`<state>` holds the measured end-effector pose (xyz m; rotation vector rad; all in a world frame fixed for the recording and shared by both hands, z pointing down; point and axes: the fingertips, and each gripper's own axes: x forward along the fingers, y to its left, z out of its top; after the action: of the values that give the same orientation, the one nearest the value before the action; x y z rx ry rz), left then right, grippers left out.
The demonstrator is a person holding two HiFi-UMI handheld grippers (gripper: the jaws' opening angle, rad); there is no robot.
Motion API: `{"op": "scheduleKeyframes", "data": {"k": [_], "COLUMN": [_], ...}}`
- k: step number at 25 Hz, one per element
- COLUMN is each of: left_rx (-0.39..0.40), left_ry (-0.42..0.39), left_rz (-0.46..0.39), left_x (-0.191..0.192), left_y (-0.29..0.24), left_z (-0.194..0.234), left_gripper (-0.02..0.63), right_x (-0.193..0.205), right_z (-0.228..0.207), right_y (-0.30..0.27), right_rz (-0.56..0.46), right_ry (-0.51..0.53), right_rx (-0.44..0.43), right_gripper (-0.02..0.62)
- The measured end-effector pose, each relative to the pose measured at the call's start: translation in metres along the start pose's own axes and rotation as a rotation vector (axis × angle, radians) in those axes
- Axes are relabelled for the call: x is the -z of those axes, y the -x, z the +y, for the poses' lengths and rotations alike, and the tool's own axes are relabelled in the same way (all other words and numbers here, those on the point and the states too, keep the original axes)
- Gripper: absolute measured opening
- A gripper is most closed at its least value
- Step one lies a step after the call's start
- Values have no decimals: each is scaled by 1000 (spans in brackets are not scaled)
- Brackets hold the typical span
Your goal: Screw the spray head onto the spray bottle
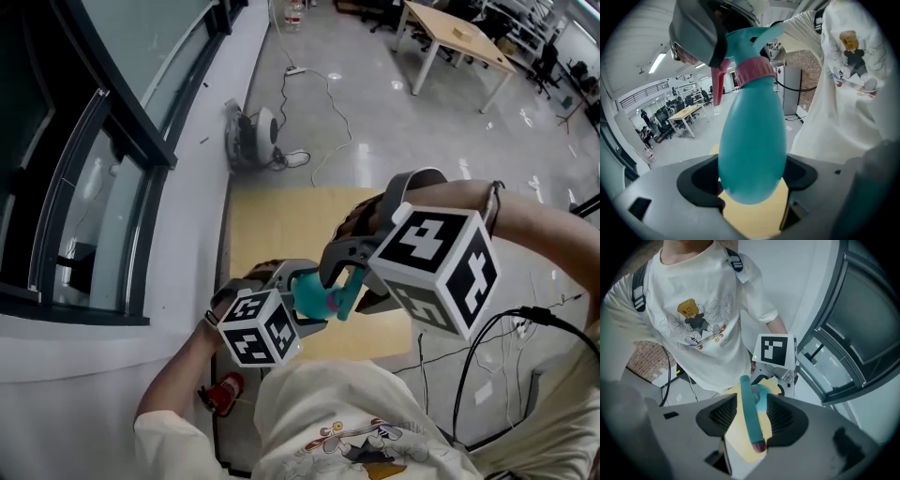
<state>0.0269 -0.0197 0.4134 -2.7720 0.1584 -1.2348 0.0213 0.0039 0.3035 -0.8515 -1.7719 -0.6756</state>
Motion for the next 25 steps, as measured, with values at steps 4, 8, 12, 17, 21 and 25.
{"op": "scheduleKeyframes", "data": {"k": [4, 8, 12, 17, 21, 25], "left_rx": [11, 36, 138, 334, 371, 307], "left_ry": [1, 28, 195, 398, 406, 377], "left_rz": [-16, 0, 29, 21, 55, 101], "left_x": [-7, -8, -3, -11, -9, -5], "left_y": [2, 1, -1, 2, 1, -4], "left_z": [0, -2, -13, -31, -35, -32], "left_gripper": [403, 403, 403, 403, 403, 403], "right_x": [0, 0, 7, 13, 16, 19], "right_z": [1, 2, -2, -4, -3, 3], "right_y": [-5, -8, -9, -9, -14, -19], "right_rz": [-2, -1, 69, 134, 178, 207], "right_ry": [0, 14, 75, 136, 174, 166], "right_rx": [-37, -43, 3, 25, 27, 4], "right_gripper": [176, 130, 129, 129, 127, 128]}}
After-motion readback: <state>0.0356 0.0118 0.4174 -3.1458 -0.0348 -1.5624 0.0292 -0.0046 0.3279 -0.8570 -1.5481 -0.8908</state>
